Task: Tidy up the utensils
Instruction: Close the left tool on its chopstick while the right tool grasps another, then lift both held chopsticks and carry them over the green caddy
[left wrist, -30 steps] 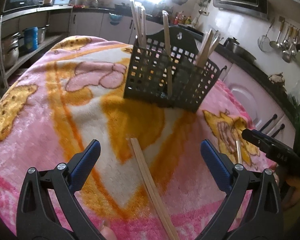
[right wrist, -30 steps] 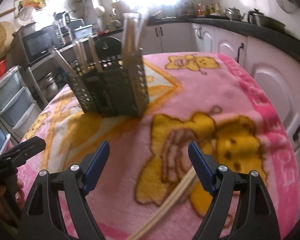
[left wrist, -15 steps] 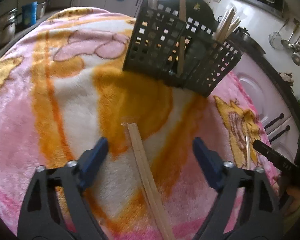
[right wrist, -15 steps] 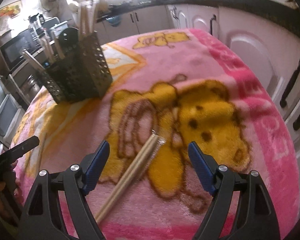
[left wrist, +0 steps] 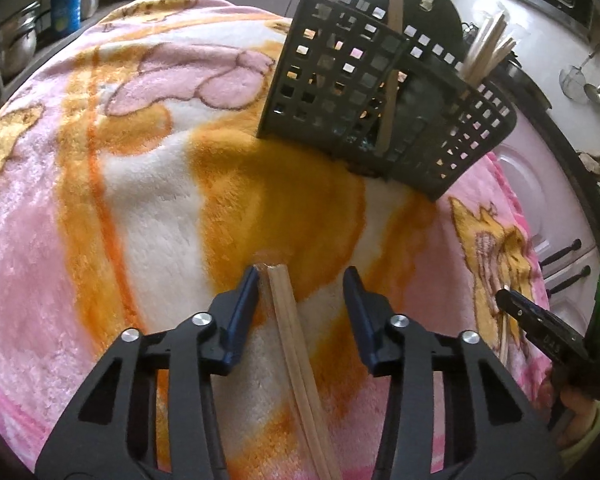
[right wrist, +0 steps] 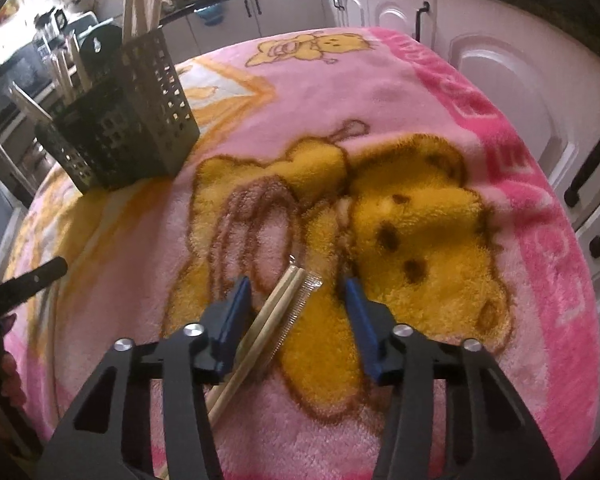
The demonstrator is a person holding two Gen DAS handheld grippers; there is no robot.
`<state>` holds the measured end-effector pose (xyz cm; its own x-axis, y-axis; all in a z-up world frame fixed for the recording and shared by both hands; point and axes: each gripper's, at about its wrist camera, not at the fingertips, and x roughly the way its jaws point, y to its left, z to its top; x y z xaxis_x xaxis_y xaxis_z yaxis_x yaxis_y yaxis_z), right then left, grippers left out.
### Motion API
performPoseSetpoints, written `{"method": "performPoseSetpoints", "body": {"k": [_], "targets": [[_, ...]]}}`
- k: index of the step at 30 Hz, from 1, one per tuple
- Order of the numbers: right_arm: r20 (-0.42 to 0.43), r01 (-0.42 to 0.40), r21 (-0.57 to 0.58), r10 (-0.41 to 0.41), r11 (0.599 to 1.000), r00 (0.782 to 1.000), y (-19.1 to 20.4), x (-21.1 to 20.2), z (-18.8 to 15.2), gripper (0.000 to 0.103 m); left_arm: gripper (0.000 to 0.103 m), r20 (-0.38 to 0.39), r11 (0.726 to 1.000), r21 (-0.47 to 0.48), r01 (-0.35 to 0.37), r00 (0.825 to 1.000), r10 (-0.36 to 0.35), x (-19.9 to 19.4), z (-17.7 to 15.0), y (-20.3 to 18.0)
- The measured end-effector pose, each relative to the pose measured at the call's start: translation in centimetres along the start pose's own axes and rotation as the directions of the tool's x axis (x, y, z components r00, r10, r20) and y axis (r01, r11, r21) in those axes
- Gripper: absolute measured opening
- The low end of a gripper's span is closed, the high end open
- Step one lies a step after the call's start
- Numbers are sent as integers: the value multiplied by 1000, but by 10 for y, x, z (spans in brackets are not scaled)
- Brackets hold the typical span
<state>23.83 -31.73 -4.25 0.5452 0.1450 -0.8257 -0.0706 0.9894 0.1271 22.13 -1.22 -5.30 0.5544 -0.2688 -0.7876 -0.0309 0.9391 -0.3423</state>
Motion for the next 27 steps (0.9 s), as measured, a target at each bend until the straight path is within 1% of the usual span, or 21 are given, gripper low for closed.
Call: {"method": "performPoseSetpoints", "body": {"k": [2,3,4,5,7,9,12,14,18,22,25,27], "targets": [[-1,-2,-11,2,1000,1000,3,1,1,24,15,-2,1000,-5,-13,1000,13,2,3,4],[-3,-16,-16,16,1000,1000,5,1,2,22,12,-3,1000,-8,-14,1000,14,2,4,6],[-6,-35,-16,35,999,999,6,1,2,15,6,-3,1000,-13,-15,1000,15,2,5,9],[-9,-55,-16,55,998,998,7,1,2,10,5,-2,1000,-26,-5,1000,5,2,5,13],[-9,-90,-19,90,996,996,12,0,3,6,3,0,999,-46,16,1000,-16,1,6,20],[12,-140,-31,141,990,990,19,-6,5,6,3,12,999,-45,23,1000,-23,-3,7,22],[39,-194,-48,196,980,980,28,-14,11,6,2,39,998,-48,39,999,-37,-13,10,25],[60,-236,-67,240,969,969,36,-22,19,6,2,67,998,-38,50,997,-48,-23,13,25],[111,-274,-121,287,954,951,52,-41,34,6,2,132,998,-8,58,990,-56,-45,19,19],[160,-300,-168,326,939,932,66,-58,48,6,1,206,999,38,33,978,-40,-68,29,7],[194,-316,-202,354,927,915,77,-71,58,6,1,267,998,59,33,963,-48,-90,39,-1],[216,-320,-221,366,921,905,83,-77,63,6,1,294,997,67,43,954,-61,-101,46,-5]]}}
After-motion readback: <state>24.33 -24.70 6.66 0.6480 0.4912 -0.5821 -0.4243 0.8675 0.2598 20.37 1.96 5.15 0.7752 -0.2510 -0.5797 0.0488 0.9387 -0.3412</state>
